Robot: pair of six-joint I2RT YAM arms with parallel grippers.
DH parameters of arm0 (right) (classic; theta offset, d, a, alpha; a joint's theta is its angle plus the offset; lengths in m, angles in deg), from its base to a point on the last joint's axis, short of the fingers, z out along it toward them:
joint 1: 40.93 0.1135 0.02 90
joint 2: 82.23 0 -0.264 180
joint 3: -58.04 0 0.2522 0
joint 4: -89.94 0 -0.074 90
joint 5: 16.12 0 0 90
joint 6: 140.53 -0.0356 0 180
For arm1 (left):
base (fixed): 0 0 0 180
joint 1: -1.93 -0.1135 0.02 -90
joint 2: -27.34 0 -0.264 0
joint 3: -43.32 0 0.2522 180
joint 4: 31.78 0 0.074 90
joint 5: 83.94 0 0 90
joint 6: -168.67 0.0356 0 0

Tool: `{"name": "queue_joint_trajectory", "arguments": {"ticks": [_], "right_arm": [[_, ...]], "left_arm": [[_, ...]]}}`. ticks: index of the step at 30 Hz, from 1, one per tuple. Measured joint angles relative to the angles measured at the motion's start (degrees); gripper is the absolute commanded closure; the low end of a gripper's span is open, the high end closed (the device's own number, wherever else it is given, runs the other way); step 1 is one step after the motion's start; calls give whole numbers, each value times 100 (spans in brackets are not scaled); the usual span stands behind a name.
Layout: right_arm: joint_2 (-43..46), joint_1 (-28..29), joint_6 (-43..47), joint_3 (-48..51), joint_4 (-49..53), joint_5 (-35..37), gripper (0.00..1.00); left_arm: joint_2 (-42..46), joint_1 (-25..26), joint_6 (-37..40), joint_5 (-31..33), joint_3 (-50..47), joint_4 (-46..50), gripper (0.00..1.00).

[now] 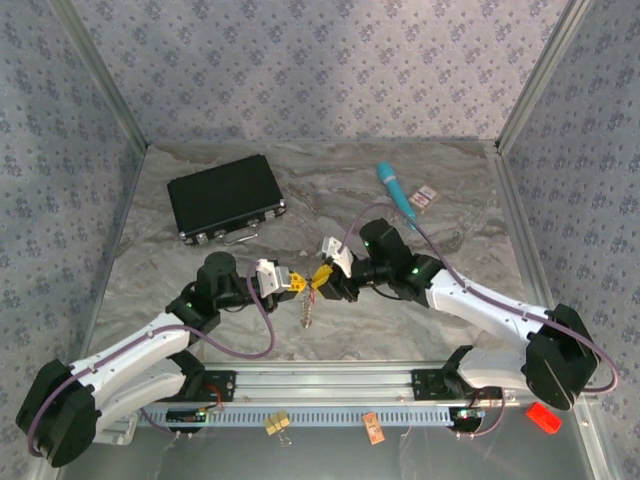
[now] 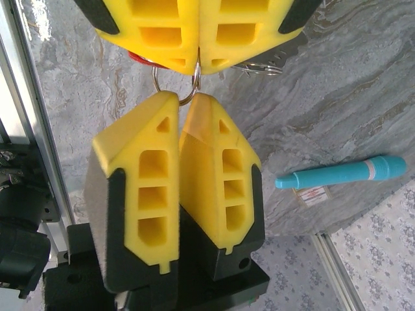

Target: Put the keys on the keyring

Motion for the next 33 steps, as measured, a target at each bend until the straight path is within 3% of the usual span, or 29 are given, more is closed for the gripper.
{"name": "queue_joint_trajectory", "arguments": {"ticks": [4, 16, 19, 23, 33], "right_arm": [[-85, 0, 101, -72, 76, -37, 99], [-376, -17, 293, -210, 236, -105, 100], [-448, -17, 289, -216, 212, -122, 82], [-378, -17, 295, -85, -33, 11, 71], [243, 22, 953, 459, -791, 509, 67]], "left_arm": [[0, 0, 0, 0, -4, 2, 100], [24, -7, -31, 0, -22, 20, 100], [17, -13, -72, 0, -28, 11, 100], [17, -11, -157, -26, -66, -212, 100], [-153, -11, -262, -48, -118, -509, 100]]}}
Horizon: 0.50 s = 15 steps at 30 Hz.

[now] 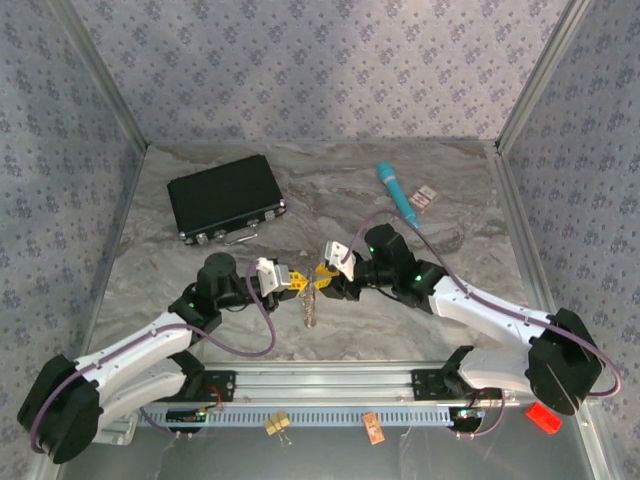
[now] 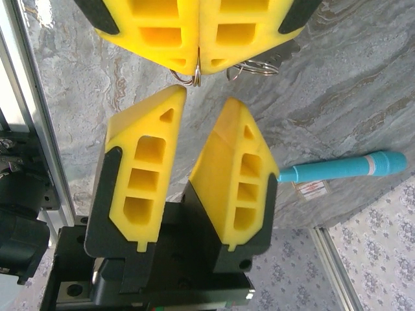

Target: Put the keys on the keyring

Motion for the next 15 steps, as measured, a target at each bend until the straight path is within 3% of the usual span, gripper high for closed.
{"name": "queue_joint_trajectory", "arguments": {"ticks": [9, 15], "right_arm": [[-59, 175, 662, 22, -184, -7, 68], [-153, 186, 756, 22, -179, -22, 74]], "left_arm": [[4, 0, 2, 2, 0, -7, 100], [68, 0, 4, -2, 0, -4, 100]]}}
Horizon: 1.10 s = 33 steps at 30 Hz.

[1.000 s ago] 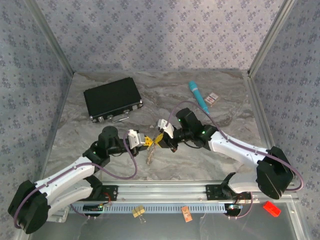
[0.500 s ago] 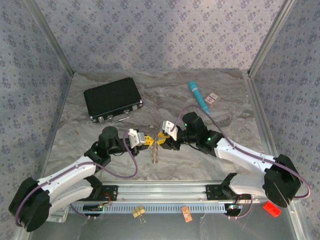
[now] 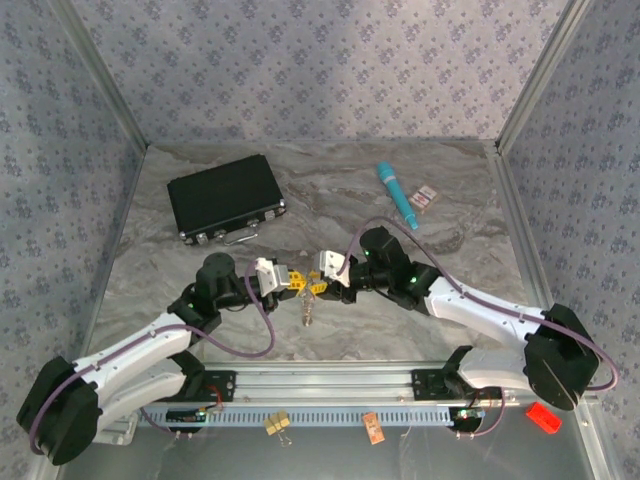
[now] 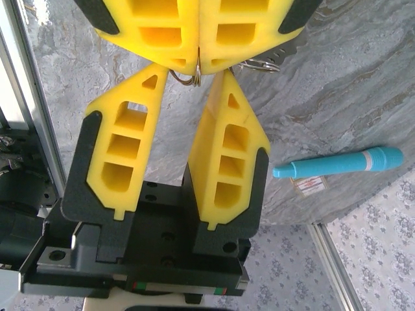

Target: Put the keys on the keyring

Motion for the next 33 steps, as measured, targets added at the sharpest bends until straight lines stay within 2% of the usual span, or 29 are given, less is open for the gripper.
{"name": "queue_joint_trajectory", "arguments": {"ticks": [6, 9, 11, 13, 14, 17, 19, 25, 33], "right_arm": [[-35, 0, 37, -4, -72, -7, 82], [-127, 0, 20, -35, -146, -57, 91], [-181, 0, -2, -48, -168, -92, 100], [-219, -4, -44, -59, -177, -114, 100], [-227, -4, -48, -68, -166, -114, 100], [-249, -4, -20, -181, 31, -94, 100], [-251, 11, 103, -367, 363, 22, 100], [-284, 125, 647, -1113, 1464, 535, 100], [-468, 393, 1207, -1663, 2535, 1001, 100]], "left_arm": [[2, 0, 0, -15, 0, 2, 100], [2, -2, 0, -9, 0, 2, 100], [2, -24, 2, 0, -4, 22, 100], [4, -35, 2, 20, -11, 48, 100], [9, -35, 4, 31, -11, 76, 97], [66, -24, 146, 109, 2, 219, 73], [140, -11, 291, 192, 103, 542, 67], [251, 22, 706, 376, 417, 1268, 69], [247, 31, 826, 389, 498, 1528, 78]]}}
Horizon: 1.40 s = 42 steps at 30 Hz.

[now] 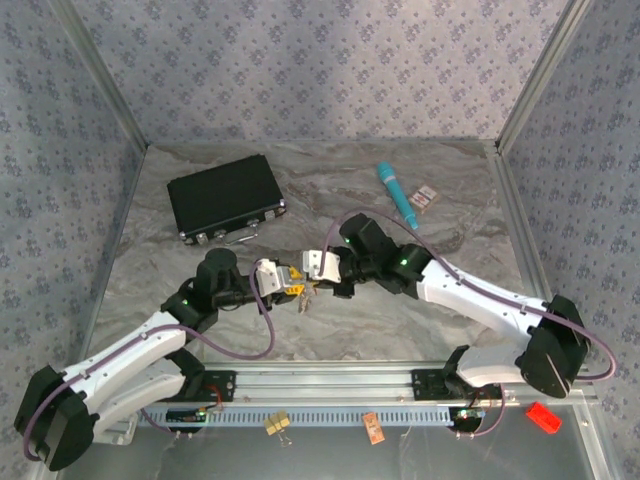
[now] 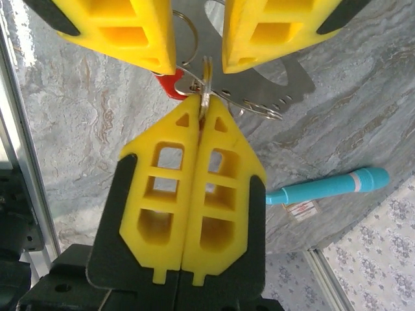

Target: Put the keys on the keyring

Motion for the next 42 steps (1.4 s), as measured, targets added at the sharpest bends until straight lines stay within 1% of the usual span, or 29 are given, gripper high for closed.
{"name": "queue_joint_trajectory", "arguments": {"ticks": [6, 7, 8, 9, 10, 12, 13, 16, 19, 25, 29, 31, 33, 34, 37, 39, 42], "right_arm": [[-229, 157, 192, -223, 323, 118, 100], [-275, 179, 212, -262, 374, 142, 100], [-304, 190, 229, -286, 389, 153, 100], [-315, 197, 229, -295, 393, 153, 95], [-313, 186, 225, -295, 387, 153, 85], [-240, 85, 87, -219, 254, 11, 74], [-140, -4, -13, -94, 66, -136, 72], [267, -343, -380, 374, -496, -579, 70], [490, -603, -743, 734, -960, -907, 70], [466, -612, -1224, 1093, -1493, -1346, 69], [350, -603, -1390, 1108, -1733, -1482, 70], [282, -603, -1434, 1108, -1812, -1508, 72], [201, -603, -1469, 1108, -1862, -1528, 77], [157, -603, -1480, 1106, -1880, -1534, 81], [103, -603, -1530, 1106, -1880, -1578, 99], [103, -592, -1521, 1106, -1845, -1589, 100], [103, -573, -1471, 1054, -1738, -1578, 100]], "left_arm": [[-68, 2, -13, -24, 11, 44, 84], [-68, 2, -11, -39, 11, 57, 86], [-68, 2, -22, -50, 11, 59, 90], [-68, 2, -42, -72, 11, 63, 98], [-68, 2, -24, -107, 11, 68, 100], [-68, 13, -7, -133, 13, 52, 100], [-68, 13, -20, -142, 13, 55, 100], [-68, 13, -85, -168, 2, -13, 100], [-68, 13, -214, -208, -72, -247, 100], [-68, 13, -411, -234, -223, -557, 100], [-68, 13, -492, -236, -225, -686, 100], [-68, 13, -540, -238, -234, -772, 100], [-68, 13, -584, -254, -251, -850, 100], [-68, 13, -597, -258, -262, -868, 100], [-66, 11, -636, -251, -295, -892, 100], [-46, 7, -638, -232, -304, -883, 100], [-9, 9, -610, -208, -304, -817, 83]]}}
